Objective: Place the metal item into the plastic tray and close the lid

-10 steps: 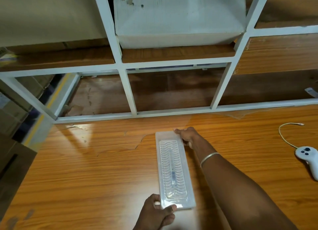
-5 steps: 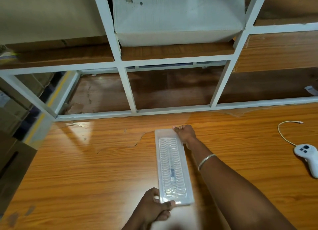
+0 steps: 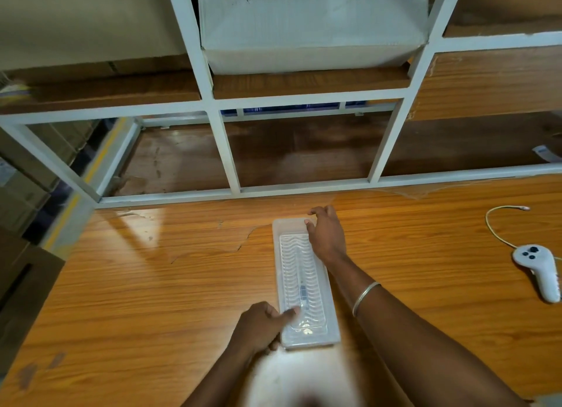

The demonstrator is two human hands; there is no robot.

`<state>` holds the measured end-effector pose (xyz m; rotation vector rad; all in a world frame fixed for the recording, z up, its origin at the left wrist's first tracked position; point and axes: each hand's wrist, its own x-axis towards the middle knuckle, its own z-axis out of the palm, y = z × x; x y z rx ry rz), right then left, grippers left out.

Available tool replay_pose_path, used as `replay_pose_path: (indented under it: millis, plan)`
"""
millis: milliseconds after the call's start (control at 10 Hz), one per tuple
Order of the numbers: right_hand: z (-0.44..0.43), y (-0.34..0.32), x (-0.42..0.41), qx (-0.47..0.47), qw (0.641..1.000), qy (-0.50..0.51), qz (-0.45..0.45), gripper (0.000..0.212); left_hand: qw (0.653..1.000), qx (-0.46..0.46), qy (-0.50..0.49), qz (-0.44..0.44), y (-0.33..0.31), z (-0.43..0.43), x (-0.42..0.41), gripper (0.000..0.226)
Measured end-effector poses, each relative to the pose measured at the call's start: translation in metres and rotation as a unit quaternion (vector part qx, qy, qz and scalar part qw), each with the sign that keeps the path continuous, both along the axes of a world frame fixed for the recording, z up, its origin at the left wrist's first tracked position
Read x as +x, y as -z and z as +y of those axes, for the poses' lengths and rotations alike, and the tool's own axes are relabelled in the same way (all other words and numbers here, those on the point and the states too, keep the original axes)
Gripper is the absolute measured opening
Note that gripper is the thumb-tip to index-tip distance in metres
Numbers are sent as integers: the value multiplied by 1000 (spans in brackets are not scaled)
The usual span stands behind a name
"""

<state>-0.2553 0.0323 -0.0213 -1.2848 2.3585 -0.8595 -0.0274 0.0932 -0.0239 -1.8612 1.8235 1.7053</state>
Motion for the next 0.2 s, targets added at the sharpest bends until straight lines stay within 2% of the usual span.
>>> replay_pose_path:
  millis: [100, 200]
  plan:
    - [5, -7, 2, -28, 996, -30, 80, 36, 990, -129, 33, -45, -4, -18, -9, 64]
    - [-1, -29, 2, -71, 982, -31, 175, 51, 962, -261, 48, -64, -24, -42, -26, 65]
